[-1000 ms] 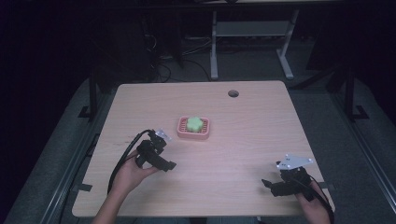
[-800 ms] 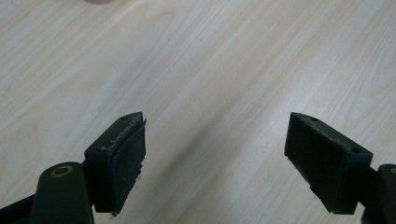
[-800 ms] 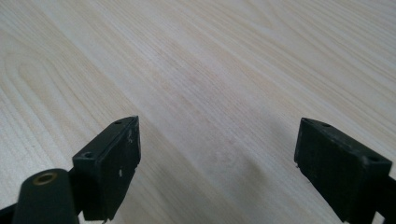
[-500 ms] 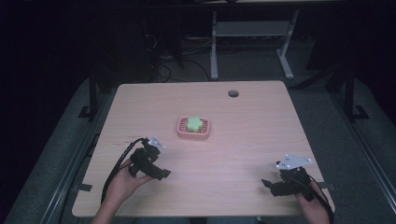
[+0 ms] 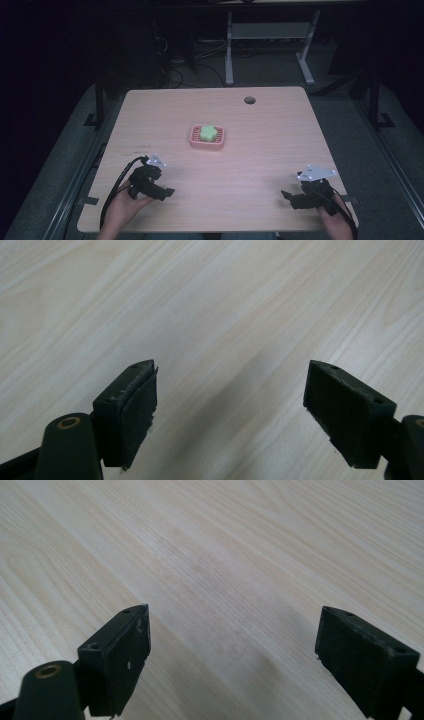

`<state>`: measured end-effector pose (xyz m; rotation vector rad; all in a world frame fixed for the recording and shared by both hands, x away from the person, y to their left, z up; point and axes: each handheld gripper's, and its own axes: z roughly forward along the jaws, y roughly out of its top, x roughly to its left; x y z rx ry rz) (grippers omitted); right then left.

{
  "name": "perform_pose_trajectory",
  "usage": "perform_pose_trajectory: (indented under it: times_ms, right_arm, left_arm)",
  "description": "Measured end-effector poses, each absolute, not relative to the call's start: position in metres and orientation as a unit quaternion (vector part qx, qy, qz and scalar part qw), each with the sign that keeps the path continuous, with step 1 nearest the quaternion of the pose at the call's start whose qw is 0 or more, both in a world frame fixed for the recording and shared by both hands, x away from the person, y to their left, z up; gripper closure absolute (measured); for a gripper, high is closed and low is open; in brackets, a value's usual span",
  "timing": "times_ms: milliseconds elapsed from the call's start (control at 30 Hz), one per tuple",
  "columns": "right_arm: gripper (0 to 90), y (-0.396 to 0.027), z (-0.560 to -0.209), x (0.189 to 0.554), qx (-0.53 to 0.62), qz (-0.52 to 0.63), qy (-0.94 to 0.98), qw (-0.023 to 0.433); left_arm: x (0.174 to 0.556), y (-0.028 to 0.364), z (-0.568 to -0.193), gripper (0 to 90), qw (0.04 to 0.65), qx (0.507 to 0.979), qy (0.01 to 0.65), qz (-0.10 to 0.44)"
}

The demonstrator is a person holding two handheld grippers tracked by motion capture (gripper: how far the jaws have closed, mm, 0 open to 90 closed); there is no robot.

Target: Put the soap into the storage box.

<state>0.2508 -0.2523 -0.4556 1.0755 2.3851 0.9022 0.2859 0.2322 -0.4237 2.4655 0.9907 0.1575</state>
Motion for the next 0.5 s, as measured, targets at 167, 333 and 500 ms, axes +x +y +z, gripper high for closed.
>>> perform_pose_trajectory:
  times_ms: [167, 333, 500]
  right_arm:
    - [14.0, -0.254, -0.456, 0.251, 0.382, 0.320, 0.846, 0.190]
    - [14.0, -0.253, -0.454, 0.250, 0.384, 0.321, 0.844, 0.192]
    - [14.0, -0.254, -0.453, 0.250, 0.383, 0.324, 0.843, 0.194]
  left_arm:
    - [0.280, 0.242, -0.428, 21.4, 0.251, 0.893, 0.370, 0.057]
    - [0.275, 0.250, -0.430, 21.3, 0.267, 0.884, 0.381, 0.058]
    - [0.269, 0.255, -0.432, 21.3, 0.271, 0.881, 0.384, 0.063]
